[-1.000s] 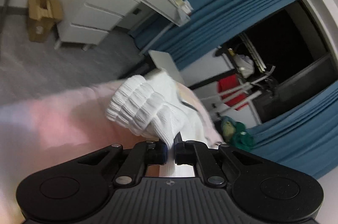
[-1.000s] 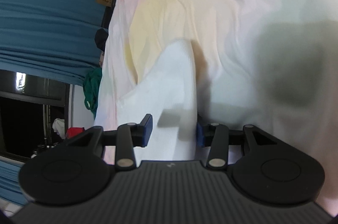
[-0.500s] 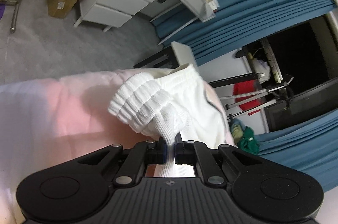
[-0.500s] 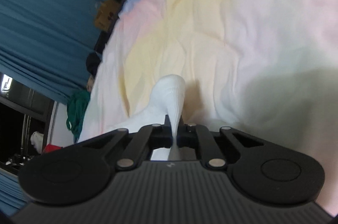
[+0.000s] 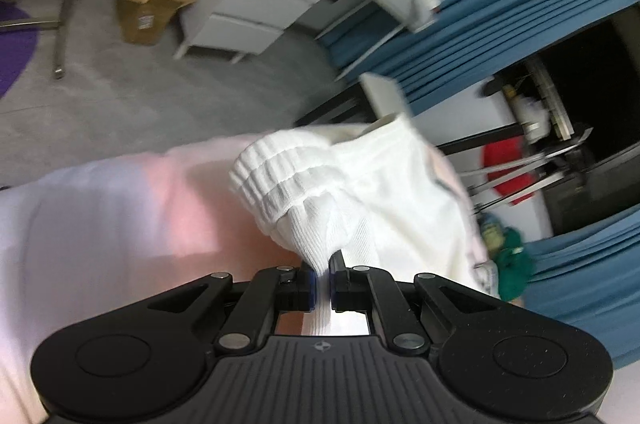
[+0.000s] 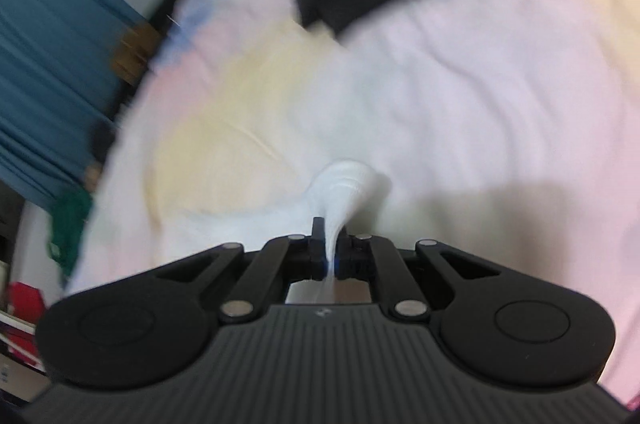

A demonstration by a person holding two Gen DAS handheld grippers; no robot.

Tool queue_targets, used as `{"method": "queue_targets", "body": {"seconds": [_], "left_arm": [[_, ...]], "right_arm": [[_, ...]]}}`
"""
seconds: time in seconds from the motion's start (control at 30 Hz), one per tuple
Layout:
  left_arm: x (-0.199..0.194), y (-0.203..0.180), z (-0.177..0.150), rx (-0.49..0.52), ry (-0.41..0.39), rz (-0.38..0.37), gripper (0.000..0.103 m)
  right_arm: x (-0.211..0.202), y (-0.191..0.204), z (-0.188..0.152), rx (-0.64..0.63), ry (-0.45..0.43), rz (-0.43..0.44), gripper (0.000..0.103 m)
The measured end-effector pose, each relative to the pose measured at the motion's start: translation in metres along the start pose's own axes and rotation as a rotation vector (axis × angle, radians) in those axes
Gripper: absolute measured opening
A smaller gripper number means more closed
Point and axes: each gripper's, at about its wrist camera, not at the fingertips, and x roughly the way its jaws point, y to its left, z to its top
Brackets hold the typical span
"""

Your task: Fold clothes

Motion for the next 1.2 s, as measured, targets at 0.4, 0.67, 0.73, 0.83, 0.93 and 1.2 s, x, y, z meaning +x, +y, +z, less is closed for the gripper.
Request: {"method": "queue_targets", "body": {"seconds": [0.4, 0.67, 0.73, 0.83, 0.93, 1.2], "left_arm": [[-0.037, -0.052, -0.039, 0.352, -0.152, 0.135, 0.062], [-0.07, -0.115, -0.117, 0.678, -0.337, 0.083, 0.083], [-0.066, -0.129, -0.134, 0.725, -0.306, 0.03, 0.083], [-0.056, -0.15, -0.156, 0.795, -0.246, -0.038, 0.083], [-0.043, -0.172, -0.174, 0.845, -0.224, -0.064, 0.083], [0.0, -0.23, -0.214, 0.973, -0.178, -0.132, 0.083]], "right_arm": [[-0.011, 0.017, 0.004, -0.066, -0.023, -0.007, 0.037], [-0.054, 0.051, -0.008, -0.245, -0.185, 0.092, 0.072], [-0.067, 0.066, -0.018, -0.322, -0.206, 0.152, 0.072], [-0.085, 0.087, -0.037, -0.42, -0.181, 0.302, 0.072], [-0.099, 0.105, -0.057, -0.496, -0.104, 0.474, 0.072], [-0.115, 0.144, -0.122, -0.746, 0.099, 0.687, 0.072]]}}
